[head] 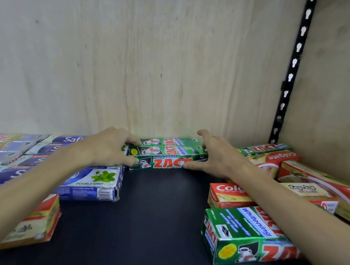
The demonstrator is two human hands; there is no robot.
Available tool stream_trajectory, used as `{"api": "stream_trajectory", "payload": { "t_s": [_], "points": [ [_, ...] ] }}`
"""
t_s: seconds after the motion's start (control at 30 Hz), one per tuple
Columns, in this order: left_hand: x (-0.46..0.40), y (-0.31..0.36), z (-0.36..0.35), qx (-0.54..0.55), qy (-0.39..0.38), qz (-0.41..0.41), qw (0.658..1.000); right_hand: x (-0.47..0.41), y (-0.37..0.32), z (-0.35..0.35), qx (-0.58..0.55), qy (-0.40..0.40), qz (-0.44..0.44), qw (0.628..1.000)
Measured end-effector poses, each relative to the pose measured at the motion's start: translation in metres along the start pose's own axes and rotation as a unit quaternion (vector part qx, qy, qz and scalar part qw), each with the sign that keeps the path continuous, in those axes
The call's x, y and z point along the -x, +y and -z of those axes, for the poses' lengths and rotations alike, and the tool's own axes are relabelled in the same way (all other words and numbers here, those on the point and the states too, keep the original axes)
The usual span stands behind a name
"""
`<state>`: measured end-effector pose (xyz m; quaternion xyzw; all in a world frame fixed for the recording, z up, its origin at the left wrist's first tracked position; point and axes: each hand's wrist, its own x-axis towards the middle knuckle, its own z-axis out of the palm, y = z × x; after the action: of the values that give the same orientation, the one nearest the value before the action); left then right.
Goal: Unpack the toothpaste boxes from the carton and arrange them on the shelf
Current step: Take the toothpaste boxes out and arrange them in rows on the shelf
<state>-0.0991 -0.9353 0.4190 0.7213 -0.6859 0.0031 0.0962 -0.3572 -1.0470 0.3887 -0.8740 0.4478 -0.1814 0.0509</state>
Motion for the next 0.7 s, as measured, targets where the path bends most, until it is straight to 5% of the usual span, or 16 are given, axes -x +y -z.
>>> {"api": "stream_trajectory", "payload": {
  "t_s": [0.3,0.5,0.7],
  "points": [
    [0.014,0.027,-0.010,0.100,0.106,0.007,0.989,0.007,-0.009,0.018,0.137,0.058,0.007,0.989],
    [0.041,0.058,-0.010,0.182,0.158,-0.004,0.970,0.048,-0.019,0.044,0.071,0.088,0.014,0.994],
    [0.095,0.116,-0.030,0.266,0.224,-0.103,0.932,0.131,-0.001,0.062,0.015,0.167,0.016,0.986]
  ]
}}
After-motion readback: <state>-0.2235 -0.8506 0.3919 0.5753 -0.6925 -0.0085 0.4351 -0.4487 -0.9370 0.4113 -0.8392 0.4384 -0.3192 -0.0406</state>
